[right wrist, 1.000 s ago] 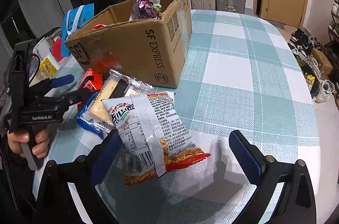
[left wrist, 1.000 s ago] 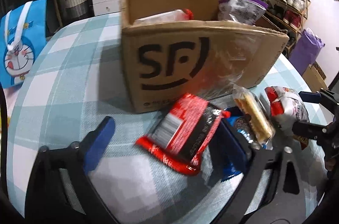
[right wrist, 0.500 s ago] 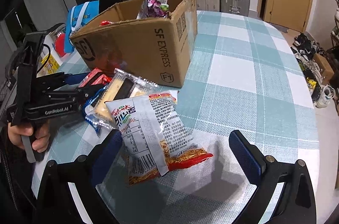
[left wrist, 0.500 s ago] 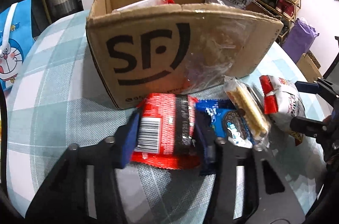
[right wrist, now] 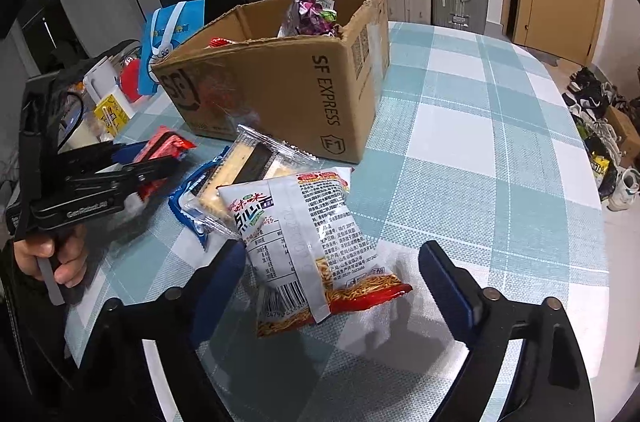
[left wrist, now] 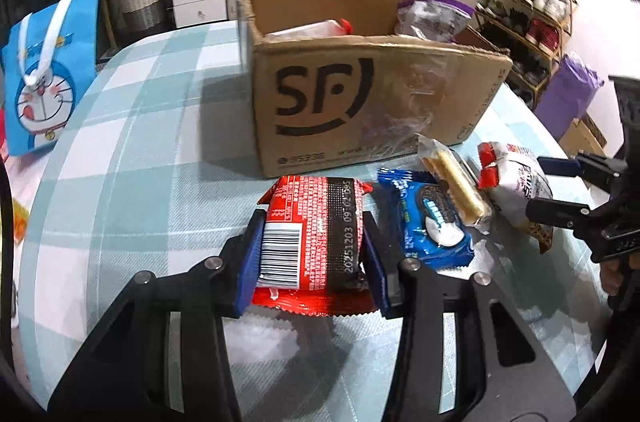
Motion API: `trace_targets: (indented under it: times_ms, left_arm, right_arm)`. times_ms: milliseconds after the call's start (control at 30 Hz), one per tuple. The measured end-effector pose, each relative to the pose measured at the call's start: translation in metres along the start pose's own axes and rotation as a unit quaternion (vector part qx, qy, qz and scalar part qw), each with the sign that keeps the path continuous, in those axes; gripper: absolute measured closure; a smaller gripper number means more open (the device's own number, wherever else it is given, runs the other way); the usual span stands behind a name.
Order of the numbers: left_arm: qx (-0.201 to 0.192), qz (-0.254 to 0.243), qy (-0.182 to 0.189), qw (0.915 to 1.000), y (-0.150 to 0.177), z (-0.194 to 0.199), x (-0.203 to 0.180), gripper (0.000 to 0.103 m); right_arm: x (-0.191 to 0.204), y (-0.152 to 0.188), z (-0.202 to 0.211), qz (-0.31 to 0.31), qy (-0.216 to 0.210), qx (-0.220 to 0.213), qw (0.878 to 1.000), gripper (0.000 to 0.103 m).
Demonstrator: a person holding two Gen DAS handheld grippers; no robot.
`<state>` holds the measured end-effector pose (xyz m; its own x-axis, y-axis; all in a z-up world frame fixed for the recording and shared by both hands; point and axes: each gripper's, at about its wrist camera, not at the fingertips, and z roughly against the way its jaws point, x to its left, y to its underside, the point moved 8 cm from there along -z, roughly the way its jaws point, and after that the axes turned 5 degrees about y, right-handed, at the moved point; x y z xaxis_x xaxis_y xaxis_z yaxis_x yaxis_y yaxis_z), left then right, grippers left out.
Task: Organize snacks
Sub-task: 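Grasp the red cookie pack with the left gripper while the right gripper grasps the white noodle-snack bag, then lift both held packets and carry them over the cardboard box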
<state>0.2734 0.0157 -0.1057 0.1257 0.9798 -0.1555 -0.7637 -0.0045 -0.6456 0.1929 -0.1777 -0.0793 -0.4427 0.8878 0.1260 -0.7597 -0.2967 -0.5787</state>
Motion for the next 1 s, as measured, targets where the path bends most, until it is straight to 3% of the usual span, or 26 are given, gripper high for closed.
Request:
trace_targets:
  times_ms: [200, 567, 1000]
  left_arm:
    - [0.0, 0.005, 0.006, 1.0, 0.012, 0.008, 0.011, 0.061]
    - [-0.01, 0.006, 0.006, 0.9999, 0.018, 0.014, 0.011, 0.061]
    - [-0.029, 0.011, 0.01, 0.9995, 0.014, 0.03, 0.007, 0.061]
  right_arm:
    - [0.006, 0.0, -0.009, -0.007, -0.012, -0.003, 1.0, 0.022]
    - [0.01, -0.004, -0.002, 0.0, -0.018, -0.024, 1.0, 0.052]
    - [0.008, -0.013, 0.018, -0.004, -0.023, -0.061, 0.998, 0.056]
